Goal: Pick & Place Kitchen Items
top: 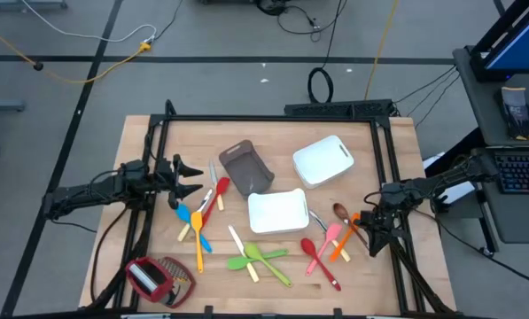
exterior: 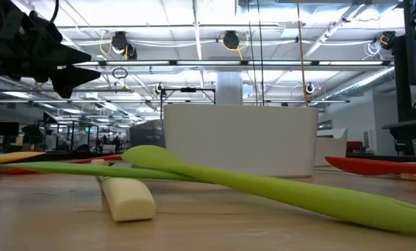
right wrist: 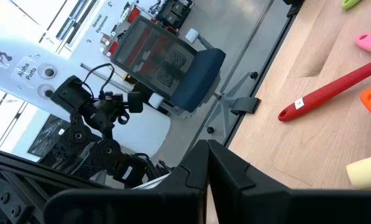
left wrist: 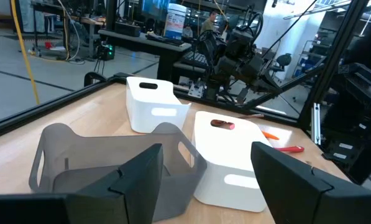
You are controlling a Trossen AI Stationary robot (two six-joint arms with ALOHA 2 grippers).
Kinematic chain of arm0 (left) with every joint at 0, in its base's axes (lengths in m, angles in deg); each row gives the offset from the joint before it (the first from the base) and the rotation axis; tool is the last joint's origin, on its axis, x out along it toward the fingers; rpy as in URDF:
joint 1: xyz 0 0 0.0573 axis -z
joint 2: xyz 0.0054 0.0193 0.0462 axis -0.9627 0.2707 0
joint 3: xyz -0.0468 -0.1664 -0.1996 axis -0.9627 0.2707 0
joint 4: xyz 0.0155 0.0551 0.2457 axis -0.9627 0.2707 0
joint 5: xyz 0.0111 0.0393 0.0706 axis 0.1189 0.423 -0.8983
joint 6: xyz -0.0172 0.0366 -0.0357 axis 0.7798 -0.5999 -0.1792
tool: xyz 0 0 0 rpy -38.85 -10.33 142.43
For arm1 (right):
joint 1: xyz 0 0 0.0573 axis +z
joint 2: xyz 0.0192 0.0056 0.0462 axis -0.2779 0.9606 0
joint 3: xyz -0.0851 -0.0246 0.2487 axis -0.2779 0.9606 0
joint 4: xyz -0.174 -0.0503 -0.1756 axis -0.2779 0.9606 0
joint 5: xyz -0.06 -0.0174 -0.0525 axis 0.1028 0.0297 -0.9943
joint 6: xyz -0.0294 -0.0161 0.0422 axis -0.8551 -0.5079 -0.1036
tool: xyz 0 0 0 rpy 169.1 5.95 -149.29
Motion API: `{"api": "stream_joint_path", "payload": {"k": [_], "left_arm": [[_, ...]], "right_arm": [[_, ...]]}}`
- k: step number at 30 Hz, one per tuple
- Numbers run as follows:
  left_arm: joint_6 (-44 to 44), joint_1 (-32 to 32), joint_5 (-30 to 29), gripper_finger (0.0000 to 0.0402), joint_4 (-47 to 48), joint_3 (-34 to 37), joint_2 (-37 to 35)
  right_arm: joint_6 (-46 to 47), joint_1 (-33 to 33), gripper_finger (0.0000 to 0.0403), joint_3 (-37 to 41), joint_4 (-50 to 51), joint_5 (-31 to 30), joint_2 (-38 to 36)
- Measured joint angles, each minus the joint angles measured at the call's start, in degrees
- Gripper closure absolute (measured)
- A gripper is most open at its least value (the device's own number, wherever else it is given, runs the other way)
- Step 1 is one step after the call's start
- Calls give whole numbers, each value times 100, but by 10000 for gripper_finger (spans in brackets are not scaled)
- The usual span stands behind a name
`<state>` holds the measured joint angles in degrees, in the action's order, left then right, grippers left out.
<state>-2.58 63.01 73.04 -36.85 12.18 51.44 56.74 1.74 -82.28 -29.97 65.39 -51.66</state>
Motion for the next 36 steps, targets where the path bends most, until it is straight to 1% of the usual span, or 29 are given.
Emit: {"api": "stream_joint_path", "payload": {"k": [9, 10, 11, 13, 15, 17, 21, 22, 24, 26, 28, 32, 34, 36], "left_arm": [[1, 1, 0, 151, 0, -1, 1], [-1, -1, 0, 151, 0, 1, 0], [1, 1, 0, 151, 0, -1, -1], [-1, 1, 0, 151, 0, 1, 2], [-1, 1, 0, 151, 0, 0, -1], [1, 1, 0, 151, 0, -2, -1], [-1, 2, 0, 151, 0, 1, -1], [-1, -1, 0, 151, 0, 0, -1], [-1, 0, 0, 151, 0, 1, -1], [0, 1, 0, 151, 1, 1, -1], [-1, 1, 0, 151, 0, 1, 0], [1, 0, 0, 151, 0, 0, -1], [-1, 2, 0, 151, 2, 1, -1], [0, -1, 1, 151, 0, 0, -1]], "right_arm": [[-55, 0, 399, 1, -2, -11, 2], [-133, 1, 399, 0, -1, -59, 2], [-274, 2, 399, 1, -3, -260, 0], [-458, 1, 399, 0, -9, -982, 0], [-232, 1, 399, 0, -22, -1775, 0], [454, 1, 399, 0, -37, -2568, 0], [2399, 1, 399, 0, -304, -4140, 2], [2736, 1, 399, 0, -437, -4604, 4], [2922, 1, 399, 0, -807, -5490, 7], [2703, -3, 399, 0, -1349, -6072, 9], [2176, -1, 399, 0, -2106, -6376, 9], [700, -1, 399, 2, -3619, -6690, 7], [-102, -1, 399, 2, -4164, -6745, 7], [-576, -1, 399, -7, -4553, -6750, 7]]}}
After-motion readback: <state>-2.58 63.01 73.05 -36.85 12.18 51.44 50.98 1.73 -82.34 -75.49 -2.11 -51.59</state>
